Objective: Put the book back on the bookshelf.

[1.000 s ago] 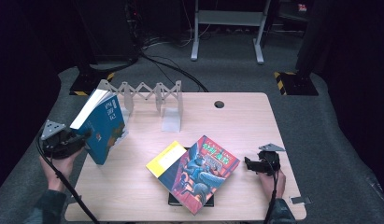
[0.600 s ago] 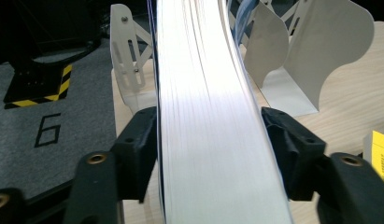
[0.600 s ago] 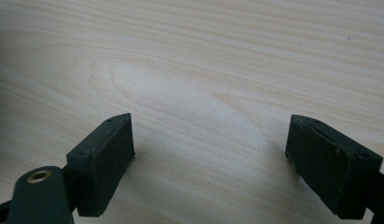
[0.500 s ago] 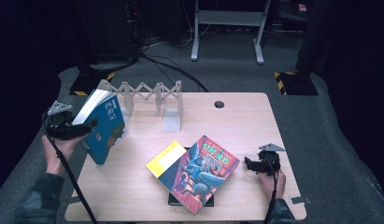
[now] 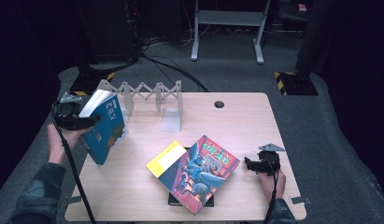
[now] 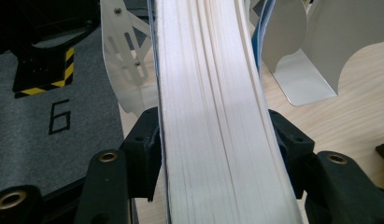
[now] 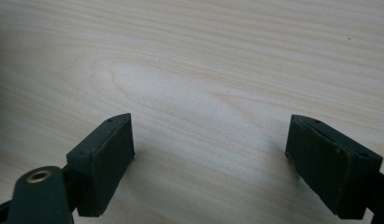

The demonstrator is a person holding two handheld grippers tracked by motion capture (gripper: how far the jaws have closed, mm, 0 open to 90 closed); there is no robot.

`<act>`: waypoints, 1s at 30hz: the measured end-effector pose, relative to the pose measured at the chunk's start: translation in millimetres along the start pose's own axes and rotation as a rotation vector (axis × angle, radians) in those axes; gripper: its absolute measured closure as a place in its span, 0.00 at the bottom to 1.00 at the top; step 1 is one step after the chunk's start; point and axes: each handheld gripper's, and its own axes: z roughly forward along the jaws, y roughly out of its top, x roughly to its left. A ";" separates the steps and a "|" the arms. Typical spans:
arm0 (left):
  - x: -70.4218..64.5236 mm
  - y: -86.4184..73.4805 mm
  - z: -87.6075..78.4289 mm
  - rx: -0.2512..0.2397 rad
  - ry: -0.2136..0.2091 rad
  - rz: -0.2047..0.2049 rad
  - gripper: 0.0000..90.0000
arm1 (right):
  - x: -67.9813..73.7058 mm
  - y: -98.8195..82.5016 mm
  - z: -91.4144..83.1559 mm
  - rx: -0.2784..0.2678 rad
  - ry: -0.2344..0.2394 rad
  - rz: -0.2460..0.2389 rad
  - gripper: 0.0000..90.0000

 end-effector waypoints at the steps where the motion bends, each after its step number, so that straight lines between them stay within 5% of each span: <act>1: -1.3 0.4 0.4 0.001 0.015 0.015 0.55 | 0.0 0.0 0.0 0.000 0.000 0.000 0.16; 7: -3.9 3.8 0.1 0.032 0.014 0.045 0.65 | 0.0 0.0 0.0 -0.001 0.000 0.000 0.16; 30: 3.2 7.8 -9.1 -0.067 0.030 -0.037 0.68 | -0.2 -0.2 -0.2 0.003 -0.004 -0.006 0.16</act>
